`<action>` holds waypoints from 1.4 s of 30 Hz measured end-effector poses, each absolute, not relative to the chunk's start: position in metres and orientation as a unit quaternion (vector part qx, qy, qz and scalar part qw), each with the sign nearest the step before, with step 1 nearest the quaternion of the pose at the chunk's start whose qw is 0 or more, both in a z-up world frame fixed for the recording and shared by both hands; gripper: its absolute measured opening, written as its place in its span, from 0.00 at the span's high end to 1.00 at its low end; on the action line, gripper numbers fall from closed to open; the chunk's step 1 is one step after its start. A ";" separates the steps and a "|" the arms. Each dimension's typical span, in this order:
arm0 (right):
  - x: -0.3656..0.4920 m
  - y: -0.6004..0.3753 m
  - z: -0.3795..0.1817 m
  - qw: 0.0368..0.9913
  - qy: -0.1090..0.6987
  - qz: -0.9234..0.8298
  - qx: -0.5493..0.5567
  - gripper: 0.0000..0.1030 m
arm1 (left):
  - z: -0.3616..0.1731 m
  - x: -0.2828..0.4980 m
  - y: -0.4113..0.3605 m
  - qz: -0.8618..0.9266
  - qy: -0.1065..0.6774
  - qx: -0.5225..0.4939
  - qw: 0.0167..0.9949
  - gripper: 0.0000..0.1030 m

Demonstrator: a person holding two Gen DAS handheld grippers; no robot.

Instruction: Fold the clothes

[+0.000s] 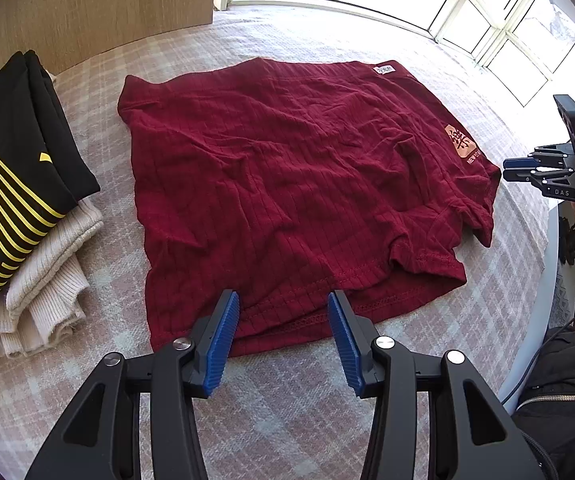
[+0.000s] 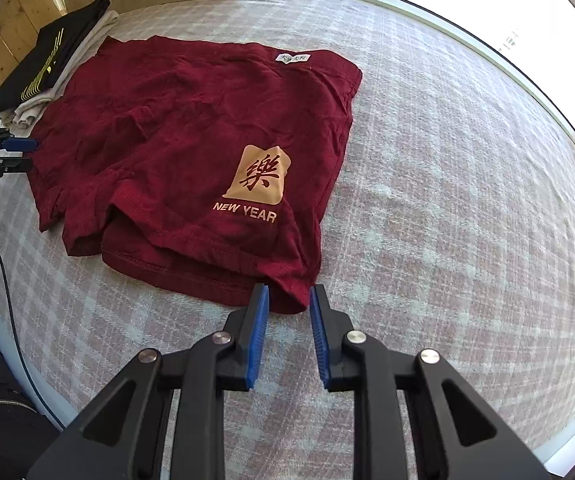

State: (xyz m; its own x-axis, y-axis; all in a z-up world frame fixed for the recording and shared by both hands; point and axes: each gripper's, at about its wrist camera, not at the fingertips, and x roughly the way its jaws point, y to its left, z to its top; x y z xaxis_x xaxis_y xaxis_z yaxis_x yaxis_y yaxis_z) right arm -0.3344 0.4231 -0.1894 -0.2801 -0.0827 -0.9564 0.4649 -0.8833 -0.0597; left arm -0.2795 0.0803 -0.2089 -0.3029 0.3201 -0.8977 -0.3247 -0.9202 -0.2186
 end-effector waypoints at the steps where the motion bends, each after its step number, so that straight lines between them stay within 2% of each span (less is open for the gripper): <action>1: -0.337 0.424 -0.192 0.175 0.166 -0.781 0.576 0.79 | -0.209 -0.280 0.080 0.807 0.001 -0.555 0.200 0.56; 7: -0.348 0.426 -0.202 0.178 0.157 -0.771 0.592 0.82 | -0.209 -0.280 0.078 0.806 -0.005 -0.555 0.204 0.55; 8: -0.349 0.427 -0.203 0.180 0.154 -0.769 0.594 0.85 | -0.209 -0.280 0.079 0.806 -0.005 -0.555 0.204 0.55; 9: -0.350 0.428 -0.204 0.181 0.147 -0.768 0.597 0.94 | -0.209 -0.280 0.079 0.807 -0.005 -0.555 0.204 0.55; 10: -0.352 0.431 -0.203 0.180 0.133 -0.769 0.599 0.95 | -0.209 -0.280 0.079 0.807 -0.005 -0.555 0.204 0.55; 13: -0.358 0.443 -0.200 0.177 0.096 -0.770 0.606 0.96 | -0.208 -0.281 0.079 0.806 -0.008 -0.555 0.203 0.55; 19: -0.359 0.462 -0.184 0.159 0.090 -0.778 0.601 0.97 | -0.208 -0.282 0.074 0.804 -0.017 -0.559 0.200 0.59; 25: -0.357 0.470 -0.170 0.155 0.101 -0.776 0.603 0.96 | -0.207 -0.281 0.072 0.801 -0.002 -0.565 0.198 0.59; 29: -0.356 0.476 -0.161 0.152 0.108 -0.774 0.605 0.92 | -0.201 -0.279 0.071 0.806 0.004 -0.563 0.182 0.59; 31: -0.355 0.478 -0.156 0.151 0.112 -0.773 0.605 0.84 | -0.188 -0.273 0.076 0.813 0.000 -0.551 0.190 0.59; 33: -0.355 0.482 -0.150 0.152 0.112 -0.774 0.604 0.73 | -0.172 -0.268 0.088 0.817 0.002 -0.539 0.207 0.59; 37: -0.378 0.481 -0.128 0.164 0.099 -0.798 0.572 0.73 | -0.147 -0.266 0.149 0.815 0.031 -0.524 0.246 0.59; 42: -0.450 0.464 -0.139 0.215 0.128 -0.801 0.543 0.73 | -0.132 -0.274 0.257 0.822 0.042 -0.501 0.268 0.59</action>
